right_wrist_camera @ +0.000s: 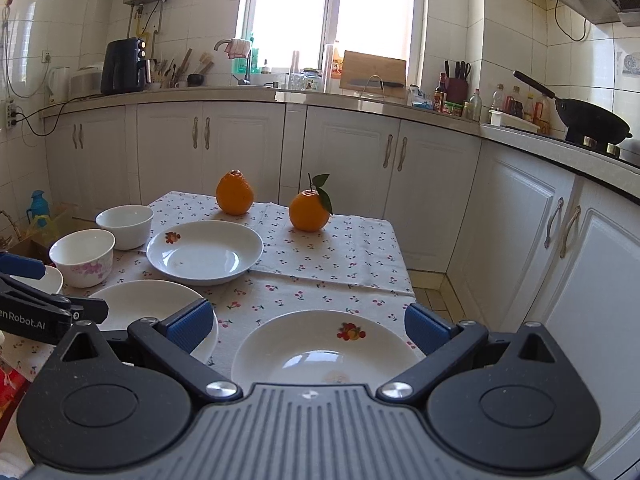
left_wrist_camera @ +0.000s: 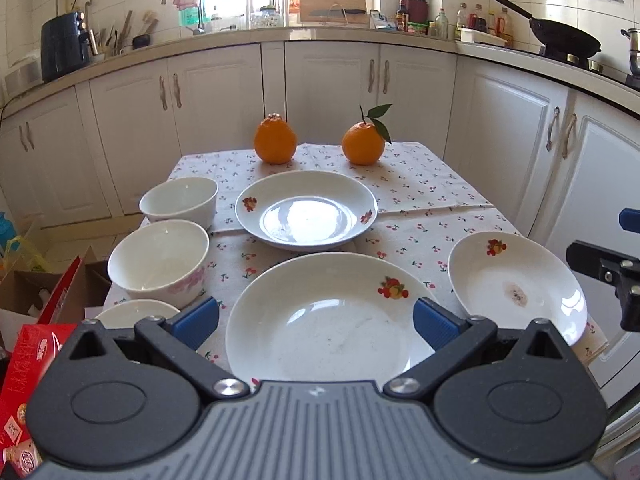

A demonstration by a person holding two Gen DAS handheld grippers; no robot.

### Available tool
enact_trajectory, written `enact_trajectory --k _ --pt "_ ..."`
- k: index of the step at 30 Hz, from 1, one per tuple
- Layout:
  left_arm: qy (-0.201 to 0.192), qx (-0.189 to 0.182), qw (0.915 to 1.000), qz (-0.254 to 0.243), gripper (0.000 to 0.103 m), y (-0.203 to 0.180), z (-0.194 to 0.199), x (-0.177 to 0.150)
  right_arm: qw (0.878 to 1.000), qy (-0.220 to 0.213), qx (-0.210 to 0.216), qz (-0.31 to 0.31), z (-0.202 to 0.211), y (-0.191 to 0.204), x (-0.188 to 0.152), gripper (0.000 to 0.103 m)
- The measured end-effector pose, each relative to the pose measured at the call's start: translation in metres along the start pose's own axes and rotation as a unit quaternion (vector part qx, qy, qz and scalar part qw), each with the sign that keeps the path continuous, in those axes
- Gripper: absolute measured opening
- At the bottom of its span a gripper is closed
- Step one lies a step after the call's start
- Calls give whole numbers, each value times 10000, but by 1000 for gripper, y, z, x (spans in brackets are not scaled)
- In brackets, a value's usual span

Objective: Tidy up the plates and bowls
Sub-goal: 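Reach the left tool to the rim of the stained white plate and grasp it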

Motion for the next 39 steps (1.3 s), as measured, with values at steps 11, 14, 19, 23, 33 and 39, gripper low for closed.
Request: enact_trajectory --k 11,14,19,23,33,39 --pt "267 -989 9934 -521 102 -37 -30 23 9968 762 246 3 -30 -34 -64 103" --pt "270 -1011 9920 -707 102 -47 -35 25 9948 954 355 -7 -41 -38 -78 103" --pt "411 -1145 9884 -909 102 -62 -47 34 9913 1199 549 -33 -59 -41 -93 103" --pt "586 -1238 9852 -1033 102 -74 -60 40 9889 1280 744 -118 -71 -45 -97 103" --pt "1096 -1390 9719 -1551 102 -110 -89 53 9859 1287 1038 237 -86 -50 -91 103" --pt "1337 -1493 9616 -1874 102 -131 -106 56 9835 1297 1201 379 -86 -51 -91 103"
Point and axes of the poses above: each gripper's, at about its wrist camera, not at the fingertips, and z roughly against the way its jaws point, y to its left, x to its top, the point moved 5 cm from there along -z, roughly the way its jaws point, and after that the axes turned 11 degrees about y, right-handed, at the moved point
